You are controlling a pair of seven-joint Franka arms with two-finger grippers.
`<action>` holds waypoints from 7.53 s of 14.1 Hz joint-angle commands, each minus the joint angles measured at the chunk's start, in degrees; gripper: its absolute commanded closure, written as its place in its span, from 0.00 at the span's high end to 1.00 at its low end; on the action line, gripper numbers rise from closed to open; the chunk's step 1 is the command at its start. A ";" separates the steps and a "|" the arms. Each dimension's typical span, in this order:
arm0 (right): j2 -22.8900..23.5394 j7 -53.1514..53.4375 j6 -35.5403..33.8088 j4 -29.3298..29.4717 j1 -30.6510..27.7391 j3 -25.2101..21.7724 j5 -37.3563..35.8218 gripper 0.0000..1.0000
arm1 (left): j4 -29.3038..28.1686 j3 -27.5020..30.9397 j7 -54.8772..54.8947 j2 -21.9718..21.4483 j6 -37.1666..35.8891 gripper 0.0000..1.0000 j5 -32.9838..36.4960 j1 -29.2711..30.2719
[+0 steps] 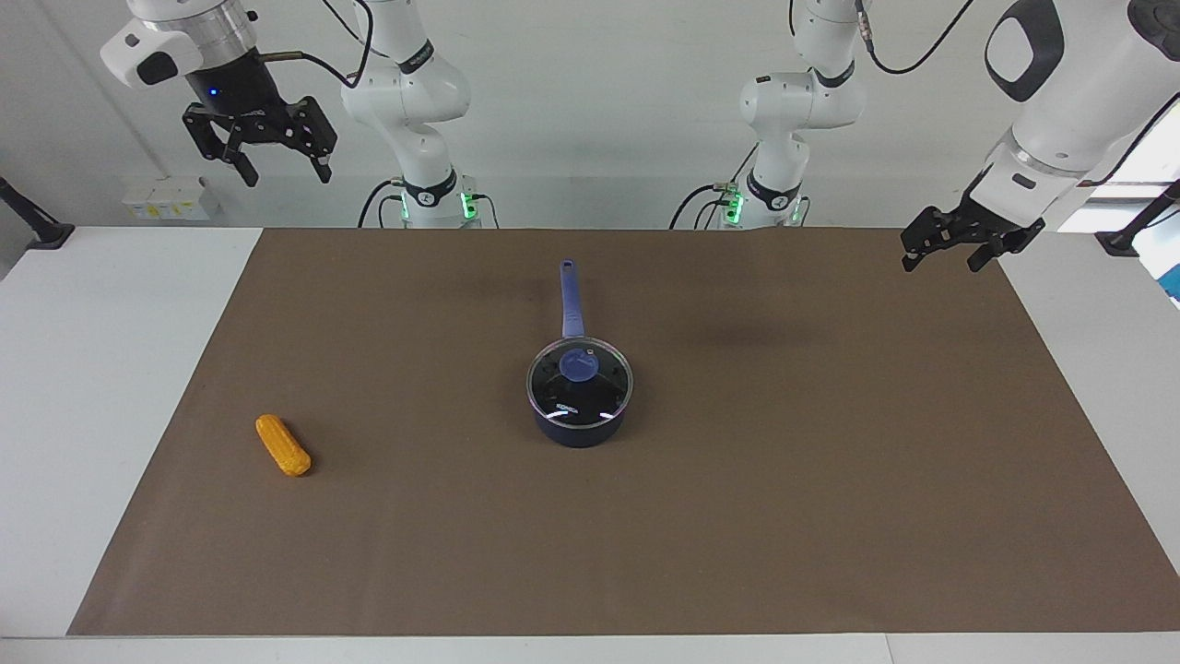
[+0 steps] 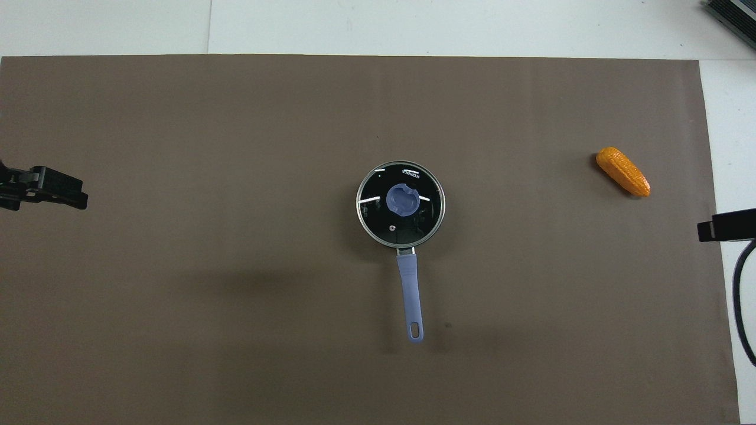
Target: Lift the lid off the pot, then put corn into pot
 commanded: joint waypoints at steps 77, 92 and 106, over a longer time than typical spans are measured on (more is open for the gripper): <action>25.04 -37.59 43.28 -10.90 -8.34 0.30 6.68 0.00 | 16.08 0.41 -43.44 28.14 23.84 0.00 3.59 -37.65; 21.95 11.38 27.79 -2.82 14.95 1.00 -4.93 0.00 | 0.88 0.24 -7.25 19.96 24.98 0.00 -5.90 -16.47; 33.38 23.97 37.71 1.15 28.76 1.00 1.23 0.00 | -25.21 0.33 41.52 7.58 37.02 0.00 -19.26 3.04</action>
